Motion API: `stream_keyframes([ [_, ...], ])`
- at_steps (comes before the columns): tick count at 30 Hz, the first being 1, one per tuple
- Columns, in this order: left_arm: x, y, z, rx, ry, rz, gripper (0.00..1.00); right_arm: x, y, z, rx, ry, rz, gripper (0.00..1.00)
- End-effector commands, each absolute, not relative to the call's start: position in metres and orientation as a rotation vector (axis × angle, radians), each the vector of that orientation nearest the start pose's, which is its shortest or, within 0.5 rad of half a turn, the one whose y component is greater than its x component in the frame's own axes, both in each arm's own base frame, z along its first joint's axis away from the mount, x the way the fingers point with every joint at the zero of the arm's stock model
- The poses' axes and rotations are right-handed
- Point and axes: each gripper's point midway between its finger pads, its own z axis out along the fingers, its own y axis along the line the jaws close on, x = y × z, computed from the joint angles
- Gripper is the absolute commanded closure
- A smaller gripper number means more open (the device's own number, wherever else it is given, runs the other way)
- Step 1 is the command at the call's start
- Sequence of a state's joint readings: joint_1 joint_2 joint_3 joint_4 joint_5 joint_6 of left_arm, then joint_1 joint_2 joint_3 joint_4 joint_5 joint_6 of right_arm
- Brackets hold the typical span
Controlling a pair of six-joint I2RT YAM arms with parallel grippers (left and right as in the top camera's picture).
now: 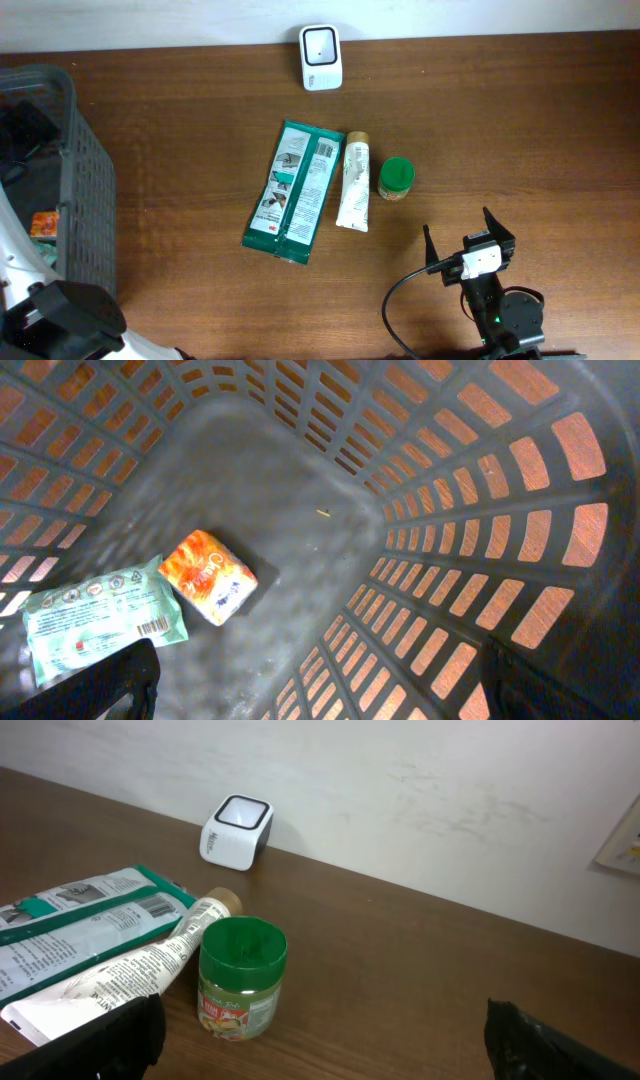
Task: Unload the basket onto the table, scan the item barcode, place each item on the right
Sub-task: 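Reach into the basket and grasp the orange soap box with the left gripper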
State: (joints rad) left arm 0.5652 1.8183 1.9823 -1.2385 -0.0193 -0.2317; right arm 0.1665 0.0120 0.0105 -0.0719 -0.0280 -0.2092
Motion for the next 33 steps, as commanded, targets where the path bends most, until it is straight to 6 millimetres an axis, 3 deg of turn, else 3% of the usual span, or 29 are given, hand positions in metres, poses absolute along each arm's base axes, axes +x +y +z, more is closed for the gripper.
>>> stream_keyframes([
  [1,0.363,0.243,0.25,-1.073,2.438,0.174,0.01,0.241,0.049,0.156,-0.331,1.612,0.011,0.02],
  [14,0.361,0.243,0.246,-1.079,2.451,0.176,0.01,0.241,0.049,0.156,-0.331,1.613,0.011,0.02],
  [22,0.357,0.251,0.213,-1.134,2.547,0.226,0.01,0.241,0.048,0.156,-0.331,1.612,0.011,0.02],
  [29,0.358,0.256,0.216,-1.139,2.526,0.253,0.0,0.241,0.049,0.156,-0.331,1.612,0.011,0.02],
  [33,0.358,0.259,0.233,-1.181,2.453,0.248,0.01,0.241,0.049,0.156,-0.331,1.612,0.011,0.02],
])
